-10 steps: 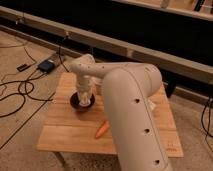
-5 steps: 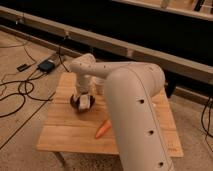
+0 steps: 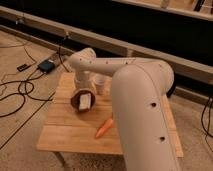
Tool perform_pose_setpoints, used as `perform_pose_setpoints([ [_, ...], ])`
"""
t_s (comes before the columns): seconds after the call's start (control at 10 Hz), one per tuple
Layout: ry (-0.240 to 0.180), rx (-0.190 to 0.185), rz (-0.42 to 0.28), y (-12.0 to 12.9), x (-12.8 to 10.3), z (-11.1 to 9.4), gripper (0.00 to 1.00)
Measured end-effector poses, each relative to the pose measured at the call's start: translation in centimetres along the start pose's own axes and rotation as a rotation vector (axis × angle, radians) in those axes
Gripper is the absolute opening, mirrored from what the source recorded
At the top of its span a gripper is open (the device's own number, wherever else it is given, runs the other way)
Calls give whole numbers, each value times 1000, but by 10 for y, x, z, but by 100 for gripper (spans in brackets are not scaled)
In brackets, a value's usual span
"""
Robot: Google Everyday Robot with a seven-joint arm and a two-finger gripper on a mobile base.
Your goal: Place the white sponge in the ceramic bowl
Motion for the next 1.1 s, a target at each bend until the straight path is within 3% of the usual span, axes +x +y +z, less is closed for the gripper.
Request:
perform_pose_setpoints([
  [0.5,-2,74,-41,-36,18,-41,80],
  [1.1,-2,78,-41,-38,18,-41,80],
])
